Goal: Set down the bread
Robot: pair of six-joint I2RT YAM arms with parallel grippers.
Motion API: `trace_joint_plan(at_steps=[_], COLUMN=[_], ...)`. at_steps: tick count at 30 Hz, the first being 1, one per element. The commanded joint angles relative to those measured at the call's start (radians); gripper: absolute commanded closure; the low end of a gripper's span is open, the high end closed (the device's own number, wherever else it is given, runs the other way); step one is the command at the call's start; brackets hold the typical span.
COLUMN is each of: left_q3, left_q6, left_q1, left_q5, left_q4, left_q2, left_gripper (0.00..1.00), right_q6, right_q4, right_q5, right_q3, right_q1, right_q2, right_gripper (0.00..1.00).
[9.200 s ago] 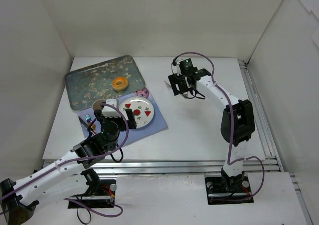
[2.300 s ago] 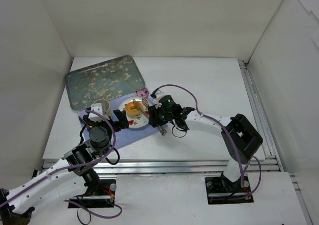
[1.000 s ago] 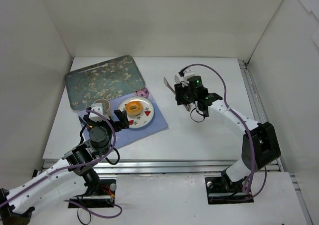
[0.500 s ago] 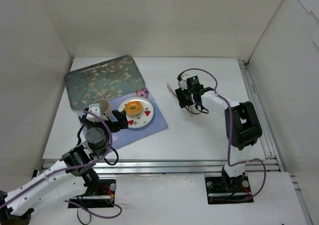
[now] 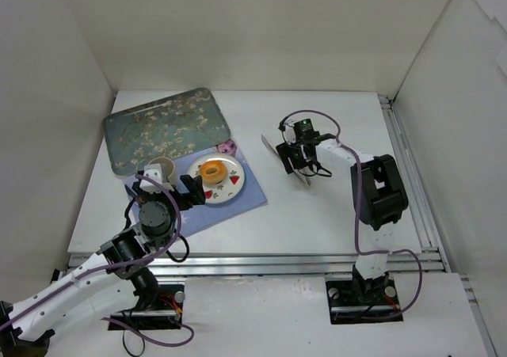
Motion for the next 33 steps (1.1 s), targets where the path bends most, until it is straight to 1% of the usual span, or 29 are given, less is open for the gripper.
trace_joint_plan(at_steps=[1,4,5,14,18,27,31,33], left_q3=[0.016,0.017,0.017,0.016,0.016,0.017,0.014,0.016], left_q6=[-0.005,-0.006,-0.005,-0.005,-0.006,-0.005,-0.005,-0.003], left_q1=[0.004,0.004,0.004,0.004,0.004,0.004,0.004,0.004], left_q5=[0.005,0.003,0.006,0.005,0.003,0.002,0.0,0.002], left_q4=[0.073,0.071,0.071,0.073,0.073,0.074,0.077,0.079], left_q2=[0.006,0.011,0.011,0.012,0.012,0.018,0.017,0.023], left_gripper=[0.01,0.01,0.01,0.01,0.01,0.01,0.0,0.01], right_q6=[-0.014,-0.014,-0.014,-0.01,-0.004,0.024,0.053,0.076], right_q4=[-0.008,-0.016,-0.019,-0.039,-0.042,-0.046,-0.043,-0.043], right_q5=[0.027,0.02,0.018,0.026,0.021,0.072,0.075,0.075], right_q3=[0.051,0.051,0.049,0.071,0.074,0.06,0.049,0.046], right_q1=[-0.001,0.001,0.004,0.005,0.007,0.007,0.008,0.016], right_q2=[0.01,0.017,0.02,0.031,0.01,-0.108,-0.18,-0.246], right_gripper=[0.38,0.37,0.35,0.26,0.22,0.07,0.05,0.04])
